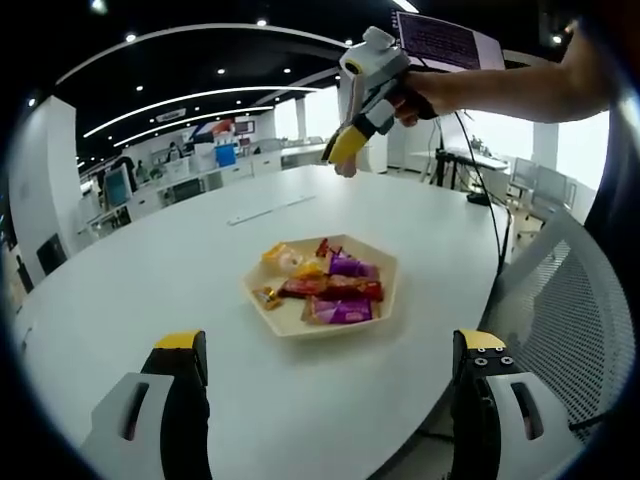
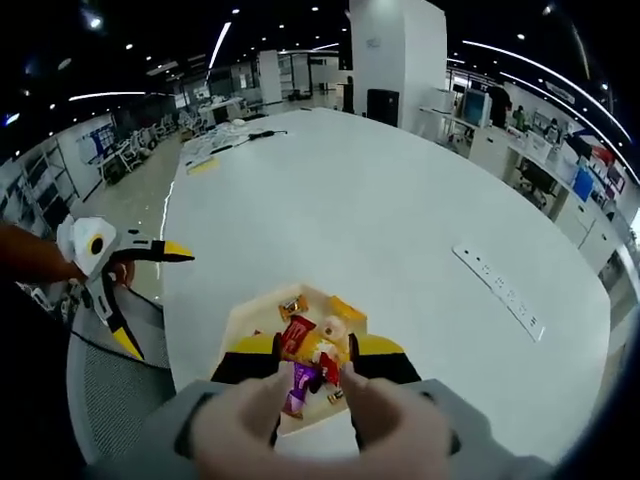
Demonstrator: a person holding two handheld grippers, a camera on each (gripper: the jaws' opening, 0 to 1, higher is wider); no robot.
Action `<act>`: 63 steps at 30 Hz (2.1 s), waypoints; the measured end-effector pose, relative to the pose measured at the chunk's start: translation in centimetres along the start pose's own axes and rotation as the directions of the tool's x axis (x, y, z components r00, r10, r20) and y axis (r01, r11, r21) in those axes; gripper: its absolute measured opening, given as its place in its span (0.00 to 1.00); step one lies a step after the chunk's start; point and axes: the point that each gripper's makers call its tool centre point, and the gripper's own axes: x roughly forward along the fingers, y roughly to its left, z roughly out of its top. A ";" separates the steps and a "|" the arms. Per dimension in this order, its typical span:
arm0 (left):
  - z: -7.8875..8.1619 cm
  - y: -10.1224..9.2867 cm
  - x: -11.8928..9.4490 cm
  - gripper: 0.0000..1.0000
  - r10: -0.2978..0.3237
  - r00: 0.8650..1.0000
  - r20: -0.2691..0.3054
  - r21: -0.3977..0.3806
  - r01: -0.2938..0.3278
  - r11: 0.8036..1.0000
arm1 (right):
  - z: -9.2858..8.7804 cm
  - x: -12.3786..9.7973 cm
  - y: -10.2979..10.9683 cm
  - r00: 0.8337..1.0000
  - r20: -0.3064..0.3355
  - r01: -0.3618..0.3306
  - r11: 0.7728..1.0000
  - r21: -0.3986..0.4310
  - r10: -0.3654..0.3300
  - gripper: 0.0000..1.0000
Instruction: Place the target food into the container with the food tongs after gripping and lifting it, then release it inside without dropping or visibly crushing the food.
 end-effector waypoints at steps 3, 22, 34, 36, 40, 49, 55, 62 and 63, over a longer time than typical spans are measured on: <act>0.1 0.0 0.0 0.99 0.000 1.000 0.003 -0.005 0.000 1.000 | -0.2 -0.7 -0.2 1.000 0.021 0.006 1.000 0.006 -0.006 0.25; 1.2 -1.4 0.3 0.99 -0.062 0.997 0.034 0.052 0.060 0.997 | 0.3 -5.2 2.1 0.951 0.310 0.010 0.995 -0.099 0.021 0.24; 7.2 0.8 -0.5 0.99 -0.070 0.985 0.161 -0.030 0.076 0.997 | 0.6 -5.9 4.1 0.908 0.406 -0.066 0.992 -0.103 0.103 0.24; 8.8 1.0 -0.5 0.99 -0.073 0.979 0.192 -0.008 0.076 0.997 | 0.9 -5.8 4.2 0.903 0.415 -0.066 0.991 -0.116 0.109 0.23; 11.5 0.3 -0.2 0.96 -0.164 0.965 0.204 -0.011 0.170 0.985 | 1.9 -5.8 5.7 0.888 0.432 -0.100 0.984 -0.150 0.156 0.24; 16.9 -1.0 1.8 0.87 -0.288 0.934 0.211 0.115 0.269 0.956 | 2.8 -5.8 7.0 0.867 0.458 -0.131 0.977 -0.168 0.196 0.24; 15.7 -4.6 4.1 0.77 -0.390 0.917 0.084 0.248 0.360 0.899 | 3.5 -6.3 8.6 0.836 0.485 -0.169 0.961 -0.220 0.258 0.24; 15.4 -6.7 4.9 0.58 -0.458 0.887 0.057 0.200 0.439 0.876 | 3.5 -6.0 10.3 0.816 0.493 -0.202 0.948 -0.246 0.302 0.24; 15.3 -7.0 4.8 0.54 -0.474 0.879 0.048 0.180 0.459 0.870 | 3.7 -6.2 10.8 0.805 0.503 -0.212 0.945 -0.250 0.314 0.24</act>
